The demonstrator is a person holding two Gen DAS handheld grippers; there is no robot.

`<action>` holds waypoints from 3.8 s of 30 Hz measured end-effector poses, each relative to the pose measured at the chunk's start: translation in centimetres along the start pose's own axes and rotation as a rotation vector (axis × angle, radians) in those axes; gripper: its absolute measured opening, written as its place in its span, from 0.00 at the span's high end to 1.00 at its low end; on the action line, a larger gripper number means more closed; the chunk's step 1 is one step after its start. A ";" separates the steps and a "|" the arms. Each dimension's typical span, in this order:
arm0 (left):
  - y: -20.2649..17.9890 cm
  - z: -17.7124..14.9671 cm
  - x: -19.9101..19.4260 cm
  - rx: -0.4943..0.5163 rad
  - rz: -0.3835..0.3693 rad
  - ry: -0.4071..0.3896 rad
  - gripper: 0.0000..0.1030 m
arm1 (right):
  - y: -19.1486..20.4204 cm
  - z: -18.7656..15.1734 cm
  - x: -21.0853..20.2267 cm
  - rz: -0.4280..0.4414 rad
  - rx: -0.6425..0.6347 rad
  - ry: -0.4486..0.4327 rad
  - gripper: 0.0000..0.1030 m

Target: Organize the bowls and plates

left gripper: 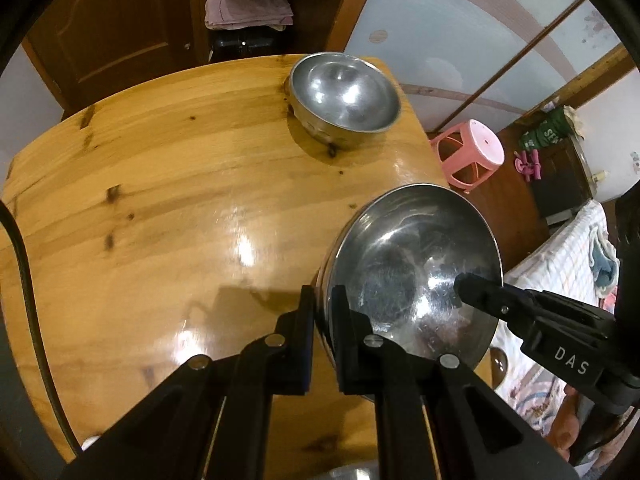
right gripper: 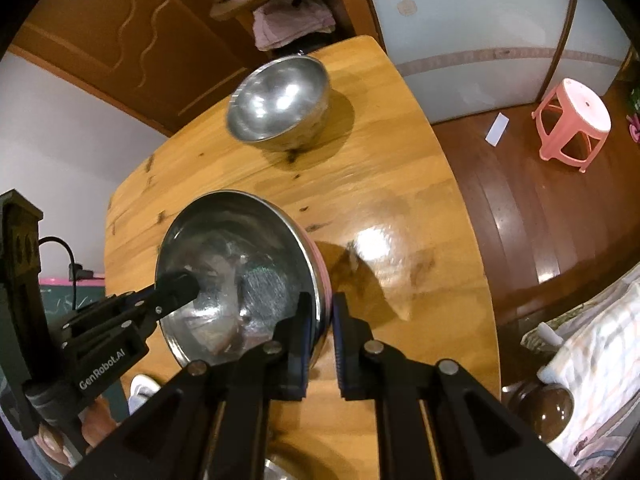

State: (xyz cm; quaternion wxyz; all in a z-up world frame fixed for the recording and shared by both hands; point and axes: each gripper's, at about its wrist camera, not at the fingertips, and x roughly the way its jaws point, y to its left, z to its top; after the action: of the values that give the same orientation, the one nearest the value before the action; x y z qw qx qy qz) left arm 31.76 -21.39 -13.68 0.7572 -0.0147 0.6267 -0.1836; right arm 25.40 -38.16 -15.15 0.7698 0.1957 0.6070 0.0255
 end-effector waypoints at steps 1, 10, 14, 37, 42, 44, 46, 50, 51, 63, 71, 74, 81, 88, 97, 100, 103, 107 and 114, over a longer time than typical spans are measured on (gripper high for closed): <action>-0.1 -0.6 -0.9 0.005 0.001 -0.005 0.94 | 0.3 -0.5 -0.6 0.003 -0.006 -0.005 0.91; -1.9 -8.0 -8.9 0.086 0.030 -0.069 0.93 | 2.9 -7.5 -7.4 0.026 -0.062 -0.064 0.91; -1.8 -12.6 -10.5 0.090 0.014 -0.082 0.92 | 3.7 -11.4 -9.0 0.019 -0.088 -0.090 0.91; 1.8 -25.6 -4.9 -0.006 -0.016 0.025 0.92 | 4.4 -23.8 -4.4 -0.034 -0.151 -0.053 0.91; 1.7 -26.2 -3.1 0.005 0.015 0.054 0.92 | 3.8 -23.7 -2.3 -0.045 -0.129 -0.015 0.91; 1.8 -26.0 -2.7 -0.002 0.013 0.062 0.92 | 3.7 -23.6 -1.9 -0.058 -0.130 -0.013 0.91; 1.7 -25.7 -2.6 -0.001 0.019 0.060 0.92 | 3.7 -23.4 -1.5 -0.071 -0.134 -0.010 0.91; 1.9 -25.5 -2.2 -0.003 0.029 0.062 0.92 | 3.7 -23.1 -0.6 -0.076 -0.139 0.009 0.91; 2.0 -25.3 -2.0 -0.009 0.024 0.065 0.92 | 3.7 -23.1 -0.3 -0.084 -0.142 0.012 0.91; 2.2 -25.0 -1.7 -0.001 0.013 0.066 0.85 | 4.0 -22.3 0.6 -0.125 -0.170 0.007 0.91; 2.0 -24.9 -1.9 -0.004 -0.019 0.065 0.70 | 4.4 -22.5 0.4 -0.145 -0.203 -0.006 0.91; 1.8 -24.9 -2.4 0.002 -0.032 0.053 0.50 | 4.5 -22.3 -0.3 -0.160 -0.211 -0.036 0.90; 1.1 -25.0 -3.8 0.014 0.025 0.004 0.30 | 4.2 -22.1 -0.9 -0.146 -0.203 -0.046 0.87; 1.7 -24.9 -5.2 0.001 0.031 -0.037 0.30 | 4.1 -22.1 -1.3 -0.121 -0.196 -0.061 0.87; 1.3 -24.4 -7.1 0.028 0.100 -0.119 0.30 | 4.1 -21.8 -2.5 -0.073 -0.188 -0.091 0.87; 1.4 -23.7 -8.0 0.031 0.107 -0.141 0.30 | 4.5 -21.4 -3.2 -0.064 -0.199 -0.107 0.87; 1.6 -22.7 -9.1 0.025 0.122 -0.162 0.30 | 4.9 -21.0 -4.4 -0.066 -0.221 -0.130 0.87; 1.8 -20.8 -11.6 0.013 0.099 -0.191 0.30 | 5.5 -19.8 -7.1 -0.061 -0.255 -0.167 0.87; 0.8 -16.6 -17.7 0.048 0.105 -0.300 0.30 | 6.9 -16.5 -13.9 -0.121 -0.327 -0.299 0.87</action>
State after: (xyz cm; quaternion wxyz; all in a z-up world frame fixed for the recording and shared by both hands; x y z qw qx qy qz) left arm 13.56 -11.98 -0.76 0.8510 0.0088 0.5018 -0.1545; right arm 7.55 -31.18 -3.03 0.8728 0.0334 0.4845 0.0480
